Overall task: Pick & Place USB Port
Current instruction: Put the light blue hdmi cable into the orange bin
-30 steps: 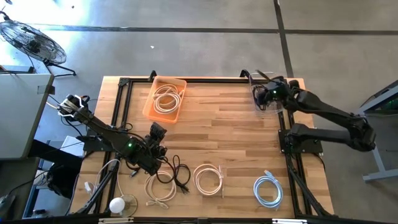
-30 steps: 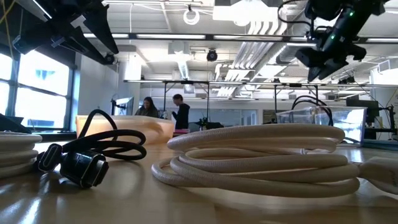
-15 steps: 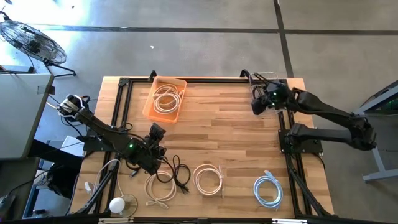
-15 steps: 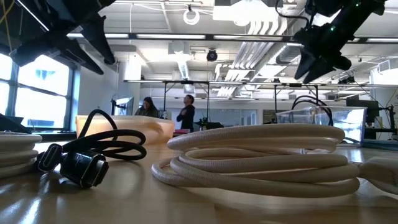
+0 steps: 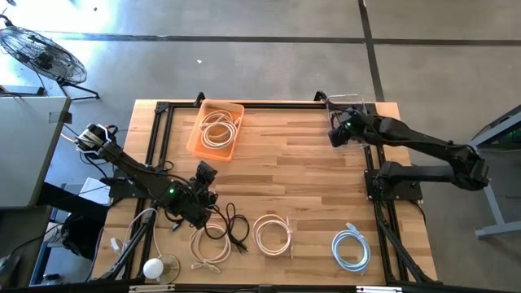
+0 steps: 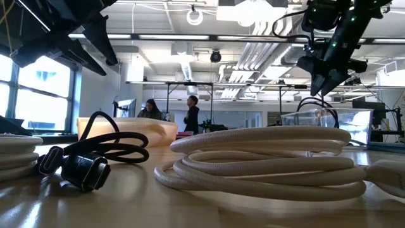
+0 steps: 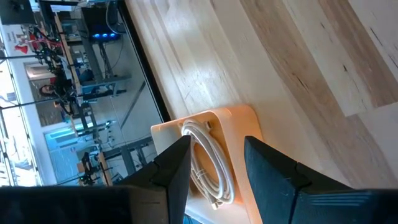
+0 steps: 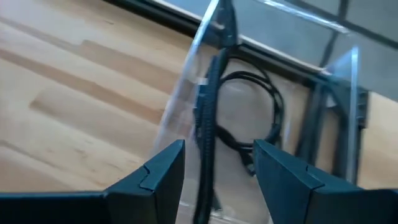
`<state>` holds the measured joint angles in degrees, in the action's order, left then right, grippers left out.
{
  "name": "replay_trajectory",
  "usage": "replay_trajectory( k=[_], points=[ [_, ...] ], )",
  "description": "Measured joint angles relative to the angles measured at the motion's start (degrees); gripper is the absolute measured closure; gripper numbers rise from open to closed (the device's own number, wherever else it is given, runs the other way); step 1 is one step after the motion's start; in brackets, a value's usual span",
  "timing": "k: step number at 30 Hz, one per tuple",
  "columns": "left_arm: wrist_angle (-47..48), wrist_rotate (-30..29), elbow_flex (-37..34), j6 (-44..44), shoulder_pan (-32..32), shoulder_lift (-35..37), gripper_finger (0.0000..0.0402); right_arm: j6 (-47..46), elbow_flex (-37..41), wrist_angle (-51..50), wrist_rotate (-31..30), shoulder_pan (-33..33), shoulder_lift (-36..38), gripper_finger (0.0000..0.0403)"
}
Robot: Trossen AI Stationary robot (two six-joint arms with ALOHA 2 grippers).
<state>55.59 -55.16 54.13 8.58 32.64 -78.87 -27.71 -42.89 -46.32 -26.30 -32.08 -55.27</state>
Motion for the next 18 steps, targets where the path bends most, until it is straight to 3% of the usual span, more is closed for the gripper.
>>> replay_trajectory(
  k=[13,18],
  points=[
    [0.00,0.06,0.00,0.04,0.00,0.00,0.0257,-9.15,0.00,-13.31,-15.53,0.49,0.16,0.0222],
    [-0.02,0.11,0.00,0.04,0.00,0.00,0.0257,-3.40,0.00,-5.47,-12.89,5.00,1.51,0.0222]
  ],
)
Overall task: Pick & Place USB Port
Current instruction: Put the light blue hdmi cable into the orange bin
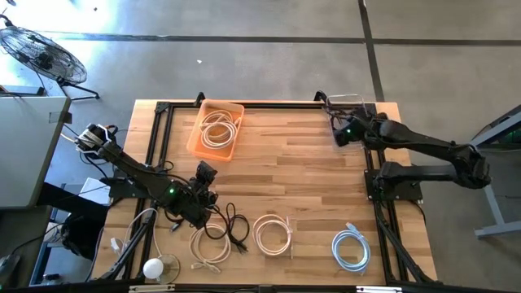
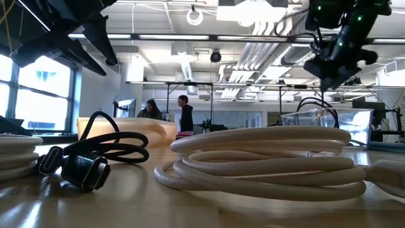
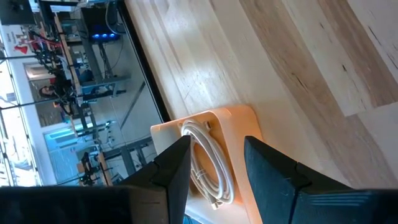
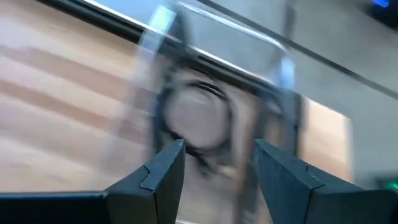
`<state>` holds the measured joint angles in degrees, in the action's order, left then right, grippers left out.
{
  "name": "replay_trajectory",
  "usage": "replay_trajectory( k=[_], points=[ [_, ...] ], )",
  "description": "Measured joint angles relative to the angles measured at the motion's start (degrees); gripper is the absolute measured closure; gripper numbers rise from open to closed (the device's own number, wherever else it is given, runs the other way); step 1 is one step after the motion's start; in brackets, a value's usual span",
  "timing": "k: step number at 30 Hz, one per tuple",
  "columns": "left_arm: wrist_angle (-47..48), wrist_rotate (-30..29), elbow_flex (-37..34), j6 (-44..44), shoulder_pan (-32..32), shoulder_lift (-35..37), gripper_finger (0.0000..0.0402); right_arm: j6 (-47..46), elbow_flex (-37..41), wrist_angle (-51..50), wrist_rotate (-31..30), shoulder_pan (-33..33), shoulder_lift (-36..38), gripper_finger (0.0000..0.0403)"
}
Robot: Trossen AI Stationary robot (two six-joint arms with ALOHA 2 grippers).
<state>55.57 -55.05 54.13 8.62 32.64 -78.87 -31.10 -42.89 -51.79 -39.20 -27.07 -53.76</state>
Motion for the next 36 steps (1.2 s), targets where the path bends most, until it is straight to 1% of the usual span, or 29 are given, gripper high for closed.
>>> replay_trajectory(
  k=[5,7,10,11,13,17,22,25,29,32,36],
  points=[
    [0.00,-0.13,0.00,0.02,-0.02,0.00,0.0257,5.67,0.00,10.99,4.68,4.92,1.75,0.0222],
    [-0.02,-0.43,0.00,0.02,0.00,0.00,0.0257,8.45,0.00,14.45,7.64,6.57,1.69,0.0222],
    [-0.08,-0.55,0.00,0.04,-0.02,0.00,0.0257,8.86,-0.02,16.27,13.75,7.37,0.87,0.0222],
    [-0.09,-0.55,0.00,0.04,0.00,0.00,0.0257,8.45,-0.01,15.84,15.02,7.17,0.41,0.0222],
    [-0.15,-0.55,0.00,0.02,-0.02,0.00,0.0257,7.30,-0.02,13.86,15.53,6.58,-0.78,0.0222],
    [-0.18,-0.28,0.00,-0.11,-0.02,0.00,0.0257,4.77,0.00,7.60,12.74,4.53,-4.35,0.0222],
    [-0.22,0.26,0.00,-0.13,-0.01,0.00,0.0257,3.09,0.00,3.95,9.43,1.69,-8.76,0.0222],
    [-0.22,0.24,0.00,-0.13,-0.02,0.00,0.0257,1.94,0.00,1.49,4.63,0.09,-10.62,0.0222],
    [-0.18,0.23,0.00,-0.09,-0.01,0.00,0.0257,-2.82,0.00,-3.82,-2.43,-1.56,-11.44,0.0222],
    [-0.13,0.22,0.00,-0.07,-0.02,0.00,0.0257,-4.77,0.00,-5.61,-5.58,-1.20,-11.22,0.0222],
    [-0.08,0.02,0.00,-0.04,-0.02,0.00,0.0257,-4.29,0.00,-4.66,-6.45,1.57,-9.81,0.0222]
  ],
)
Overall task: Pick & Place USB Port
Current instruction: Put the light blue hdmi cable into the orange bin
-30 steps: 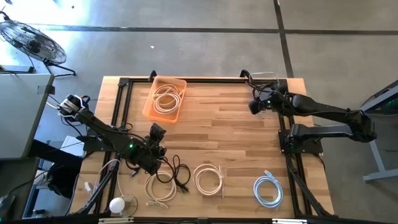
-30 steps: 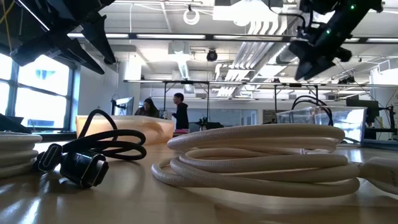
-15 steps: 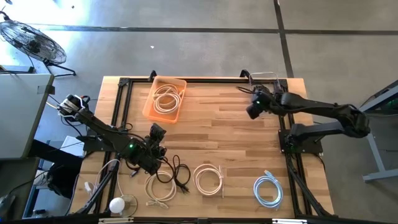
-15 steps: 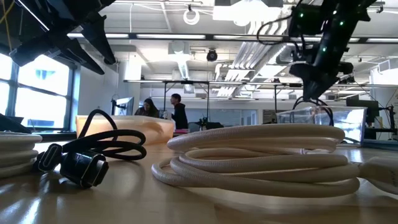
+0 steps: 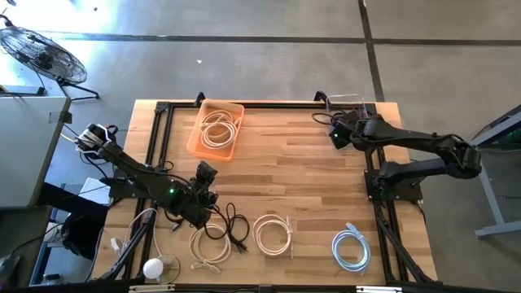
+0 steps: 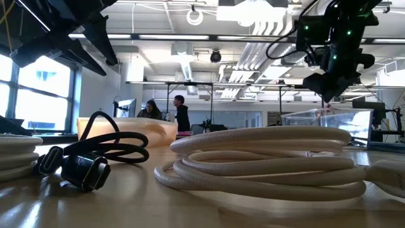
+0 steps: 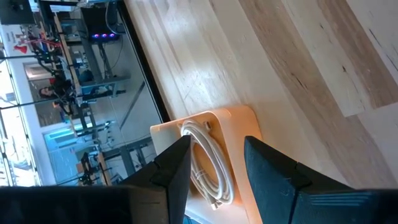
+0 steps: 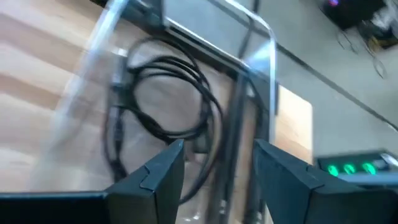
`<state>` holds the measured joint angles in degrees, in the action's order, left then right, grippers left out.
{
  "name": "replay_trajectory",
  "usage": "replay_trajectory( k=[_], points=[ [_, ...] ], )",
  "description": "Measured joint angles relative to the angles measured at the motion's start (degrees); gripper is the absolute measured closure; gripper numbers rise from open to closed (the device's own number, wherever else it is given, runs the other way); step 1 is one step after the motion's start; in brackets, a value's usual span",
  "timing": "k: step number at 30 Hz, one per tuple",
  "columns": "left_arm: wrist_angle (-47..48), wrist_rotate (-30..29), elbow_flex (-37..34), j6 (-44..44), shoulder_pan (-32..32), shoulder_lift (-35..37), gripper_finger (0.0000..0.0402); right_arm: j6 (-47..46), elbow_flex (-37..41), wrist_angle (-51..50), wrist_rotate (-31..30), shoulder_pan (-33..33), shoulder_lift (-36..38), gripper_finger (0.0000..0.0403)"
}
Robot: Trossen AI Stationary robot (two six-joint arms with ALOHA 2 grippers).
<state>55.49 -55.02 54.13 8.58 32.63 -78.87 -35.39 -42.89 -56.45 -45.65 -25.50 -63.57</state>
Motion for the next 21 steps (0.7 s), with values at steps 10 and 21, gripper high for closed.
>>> replay_trajectory(
  k=[10,21],
  points=[
    [0.15,0.07,0.00,0.04,0.00,0.00,0.0257,5.35,0.00,3.31,37.51,16.57,5.77,0.0222],
    [0.13,1.72,0.00,-1.33,0.02,0.00,0.0257,-28.09,0.00,13.96,43.89,49.58,5.32,0.0222]
  ],
)
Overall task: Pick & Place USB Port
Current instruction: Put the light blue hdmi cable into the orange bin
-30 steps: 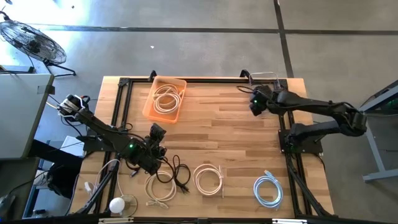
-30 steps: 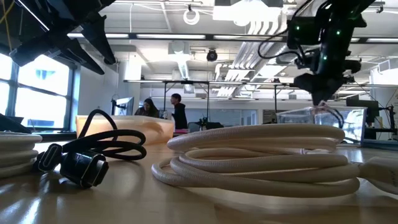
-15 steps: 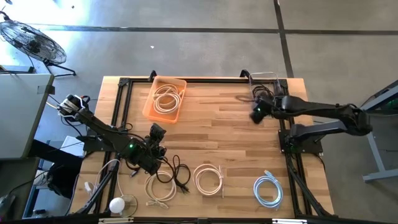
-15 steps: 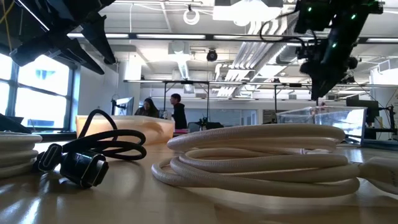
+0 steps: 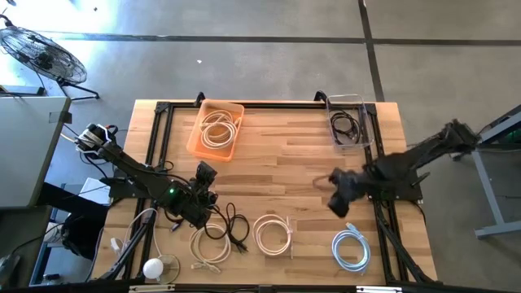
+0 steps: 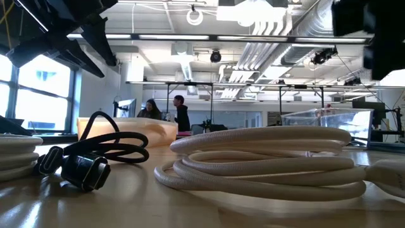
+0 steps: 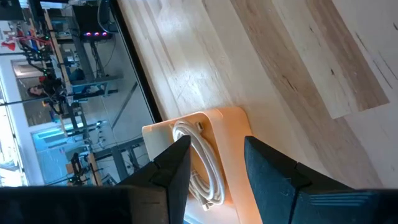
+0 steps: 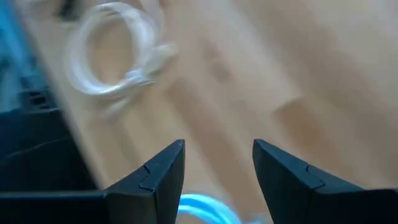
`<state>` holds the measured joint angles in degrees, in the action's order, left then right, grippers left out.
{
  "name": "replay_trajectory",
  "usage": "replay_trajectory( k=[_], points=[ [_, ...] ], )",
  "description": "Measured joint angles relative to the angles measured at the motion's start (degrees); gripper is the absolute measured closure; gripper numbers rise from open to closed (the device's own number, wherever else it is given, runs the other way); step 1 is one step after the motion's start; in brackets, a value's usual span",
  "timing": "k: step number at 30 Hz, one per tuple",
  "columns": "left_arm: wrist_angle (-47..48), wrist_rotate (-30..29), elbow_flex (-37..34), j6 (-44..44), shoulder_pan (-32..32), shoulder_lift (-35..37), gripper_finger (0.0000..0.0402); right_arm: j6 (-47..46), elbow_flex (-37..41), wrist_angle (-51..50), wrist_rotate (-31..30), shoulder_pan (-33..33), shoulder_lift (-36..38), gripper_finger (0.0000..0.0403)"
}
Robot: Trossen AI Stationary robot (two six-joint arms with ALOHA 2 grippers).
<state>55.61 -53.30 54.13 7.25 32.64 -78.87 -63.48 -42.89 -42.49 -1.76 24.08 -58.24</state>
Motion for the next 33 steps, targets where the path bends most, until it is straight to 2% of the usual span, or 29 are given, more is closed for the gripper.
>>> replay_trajectory(
  k=[7,9,13,15,18,23,25,33],
  points=[
    [-0.02,-0.06,0.00,-0.04,0.00,0.00,0.0257,-11.24,0.00,10.24,-9.07,17.23,-5.34,0.0222],
    [-0.07,-0.06,0.00,-0.04,-0.02,0.00,0.0257,-11.30,0.00,13.12,-11.85,19.77,-7.66,0.0222],
    [-0.21,-0.20,0.00,-0.08,0.00,0.01,0.0257,-5.77,0.00,19.49,-17.08,22.28,-12.03,0.0222],
    [-0.23,-0.21,0.00,-0.11,-0.02,0.01,0.0257,-4.88,0.00,22.47,-17.85,22.64,-14.20,0.0222],
    [-0.28,-0.18,0.00,-0.28,0.00,0.02,0.0257,-7.81,-0.02,24.63,-14.02,22.62,-17.34,0.0222],
    [-0.28,-0.09,0.00,-0.42,-0.01,0.02,0.0257,-22.48,-0.02,20.13,-0.28,22.62,-22.41,0.0222],
    [-0.31,-0.39,0.00,-0.42,-0.01,0.01,0.0257,-25.23,-0.02,18.50,3.72,22.62,-23.91,0.0222],
    [-0.41,-1.22,0.00,-0.39,-0.02,0.02,0.0257,-25.03,-0.02,19.10,4.91,22.59,-25.63,0.0222]
  ],
)
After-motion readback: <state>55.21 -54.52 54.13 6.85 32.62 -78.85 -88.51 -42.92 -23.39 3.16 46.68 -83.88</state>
